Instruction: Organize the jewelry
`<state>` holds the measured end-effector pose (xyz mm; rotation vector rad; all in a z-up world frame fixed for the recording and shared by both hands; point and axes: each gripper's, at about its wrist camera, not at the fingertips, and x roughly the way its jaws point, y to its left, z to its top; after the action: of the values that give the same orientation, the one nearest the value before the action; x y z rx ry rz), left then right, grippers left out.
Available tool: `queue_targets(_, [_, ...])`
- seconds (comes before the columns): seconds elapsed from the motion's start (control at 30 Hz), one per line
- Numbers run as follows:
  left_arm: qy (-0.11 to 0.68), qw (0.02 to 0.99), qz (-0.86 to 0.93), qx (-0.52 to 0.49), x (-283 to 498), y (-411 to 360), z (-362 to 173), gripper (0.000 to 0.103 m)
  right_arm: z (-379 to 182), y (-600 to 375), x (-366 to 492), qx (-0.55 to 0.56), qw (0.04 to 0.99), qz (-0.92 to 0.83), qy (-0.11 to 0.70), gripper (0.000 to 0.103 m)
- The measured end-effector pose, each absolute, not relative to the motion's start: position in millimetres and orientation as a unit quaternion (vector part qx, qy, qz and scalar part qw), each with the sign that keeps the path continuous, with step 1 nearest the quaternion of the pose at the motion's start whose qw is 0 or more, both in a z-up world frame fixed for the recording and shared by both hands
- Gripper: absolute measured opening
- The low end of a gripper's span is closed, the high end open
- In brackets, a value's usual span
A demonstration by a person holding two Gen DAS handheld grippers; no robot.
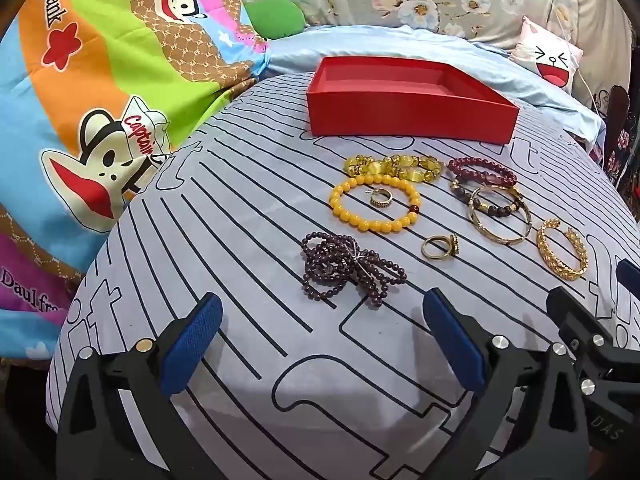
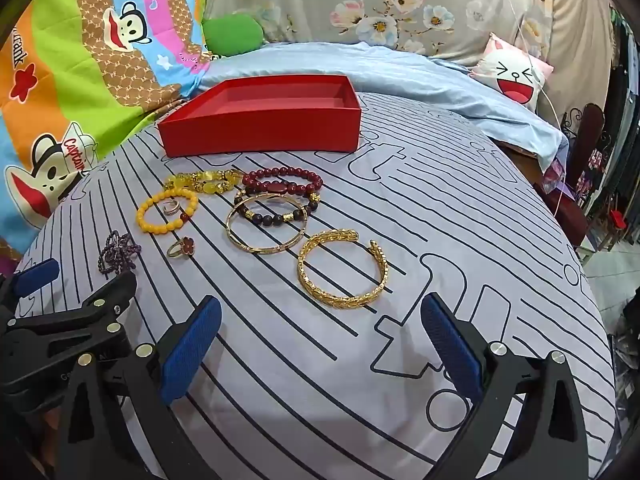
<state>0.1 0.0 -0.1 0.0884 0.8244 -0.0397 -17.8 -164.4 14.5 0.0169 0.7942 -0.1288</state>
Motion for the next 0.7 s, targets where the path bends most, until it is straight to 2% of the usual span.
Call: queue_targets(0.7, [0.396,0.917,-0.024,0.037,-0.1,-2.1,3.9,0.096,13.2,-166.7,-17.4,0.010,0.919,-0.063,0.389,0.096])
